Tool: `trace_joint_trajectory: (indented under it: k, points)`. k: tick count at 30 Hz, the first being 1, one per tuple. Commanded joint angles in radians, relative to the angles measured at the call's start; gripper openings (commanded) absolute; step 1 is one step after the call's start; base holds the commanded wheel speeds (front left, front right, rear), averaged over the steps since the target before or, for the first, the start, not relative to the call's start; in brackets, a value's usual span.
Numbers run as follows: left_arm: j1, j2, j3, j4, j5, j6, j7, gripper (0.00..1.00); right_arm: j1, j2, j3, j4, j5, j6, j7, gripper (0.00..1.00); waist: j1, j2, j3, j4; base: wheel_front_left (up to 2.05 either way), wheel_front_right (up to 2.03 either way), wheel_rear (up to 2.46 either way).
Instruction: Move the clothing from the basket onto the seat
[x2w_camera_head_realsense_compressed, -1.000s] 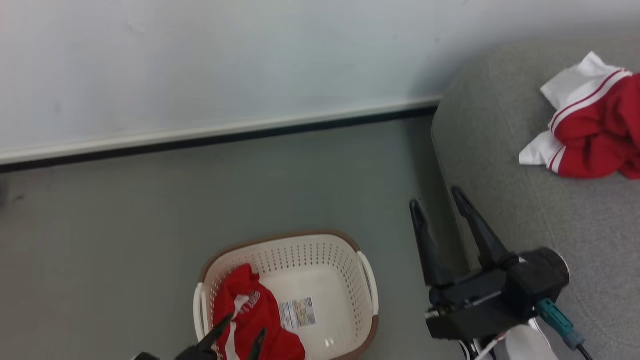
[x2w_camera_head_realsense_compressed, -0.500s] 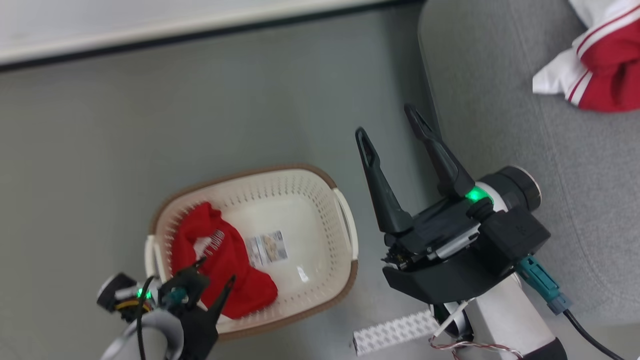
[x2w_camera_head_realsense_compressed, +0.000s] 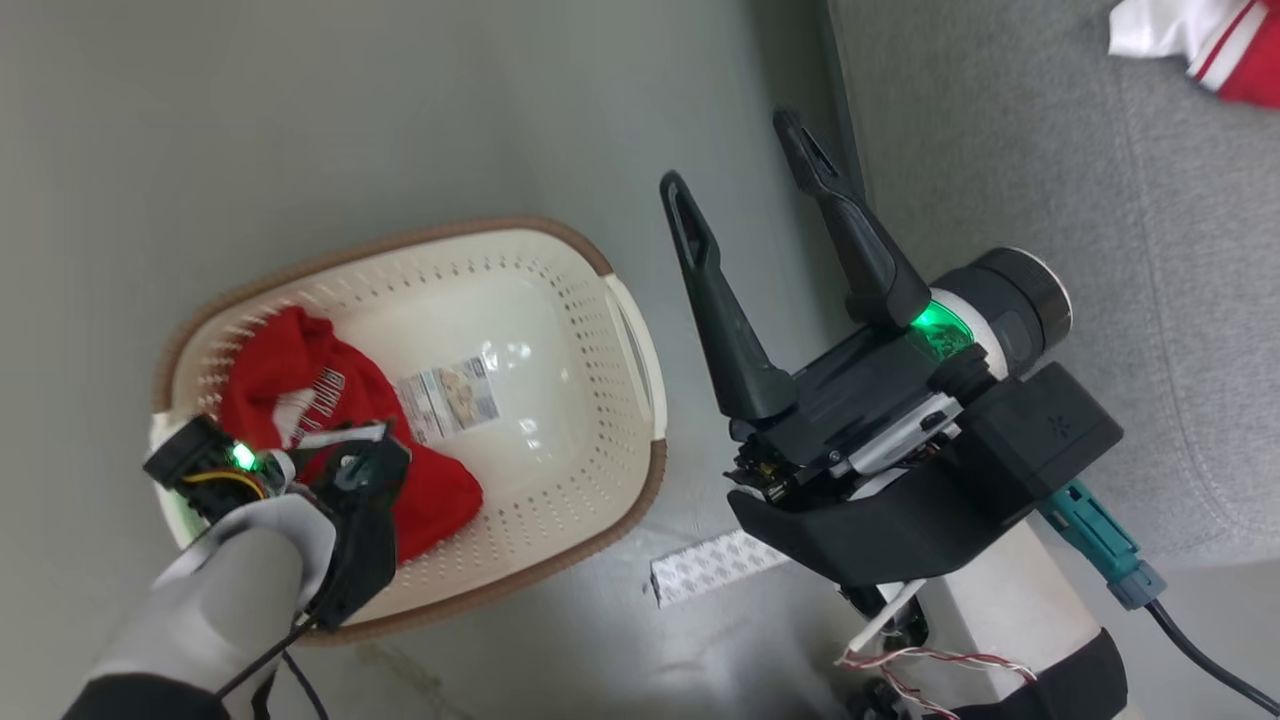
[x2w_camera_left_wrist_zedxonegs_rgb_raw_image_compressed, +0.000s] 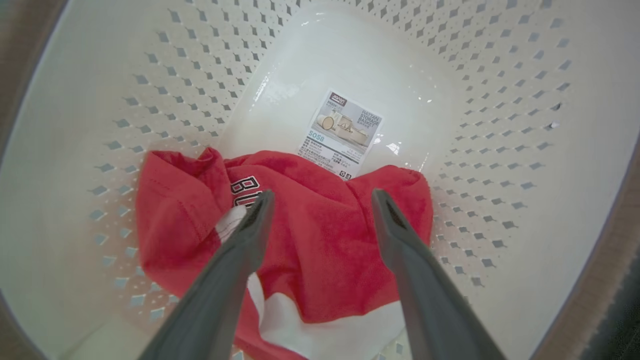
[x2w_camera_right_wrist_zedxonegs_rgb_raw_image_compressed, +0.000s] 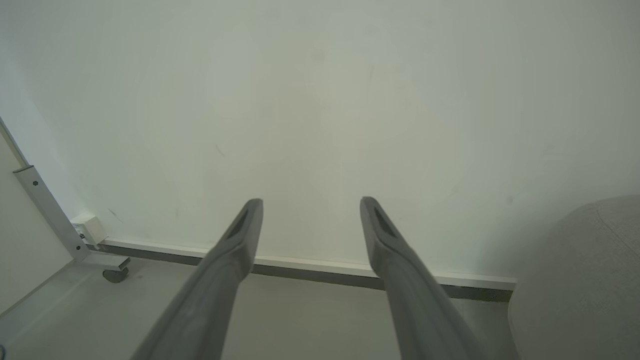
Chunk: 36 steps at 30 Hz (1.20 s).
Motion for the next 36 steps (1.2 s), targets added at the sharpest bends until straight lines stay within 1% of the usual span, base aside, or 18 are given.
trace_joint_trajectory:
  k: [1,7,10,16,18,21,28,30,36]
  points:
    - [-0.011,0.008,-0.006,0.011,0.009,0.005,0.004,1.0,-0.011,0.005,0.005,0.0,0.005,0.0,-0.001,1.0,-0.0002,-0.0003,0.072,-0.036,0.0,0.0,0.0]
    - [-0.09,0.013,-0.077,0.081,0.086,0.057,0.064,1.0,-0.038,0.006,0.018,-0.01,0.018,0.0,-0.001,1.0,-0.0002,-0.0003,0.134,-0.048,0.0,0.0,0.0]
    - [-0.116,0.018,-0.103,0.104,0.107,0.075,0.1,1.0,-0.048,0.007,0.024,-0.022,0.031,0.0,-0.001,1.0,-0.0002,-0.0003,0.16,-0.059,0.0,0.0,0.0]
    - [-0.148,0.039,-0.131,0.129,0.126,0.081,0.133,1.0,-0.061,0.006,0.046,-0.043,0.073,0.0,-0.001,1.0,-0.0002,-0.0003,0.204,-0.088,0.0,0.0,0.0]
    - [-0.155,0.047,-0.139,0.133,0.133,0.09,0.14,1.0,-0.065,0.006,0.047,-0.046,0.083,0.0,-0.001,1.0,-0.0002,-0.0003,0.215,-0.096,0.0,0.0,0.0]
    - [-0.158,0.058,-0.151,0.139,0.135,0.091,0.146,1.0,-0.066,0.006,0.044,-0.054,0.093,0.0,-0.001,1.0,-0.0002,-0.0003,0.228,-0.108,0.0,0.0,0.0]
    - [-0.174,0.077,-0.177,0.147,0.142,0.077,0.151,1.0,-0.065,0.006,0.05,-0.064,0.126,0.0,-0.001,1.0,-0.0002,-0.0003,0.247,-0.127,0.0,0.0,0.0]
    - [-0.184,0.083,-0.199,0.148,0.158,0.077,0.159,1.0,-0.061,0.006,0.047,-0.066,0.137,0.0,-0.001,1.0,-0.0002,-0.0003,0.252,-0.134,0.0,0.0,0.0]
    - [-0.196,0.069,-0.216,0.151,0.15,0.081,0.167,1.0,-0.047,0.007,0.028,-0.066,0.127,0.0,-0.001,1.0,-0.0002,-0.0003,0.259,-0.127,0.0,0.0,0.0]
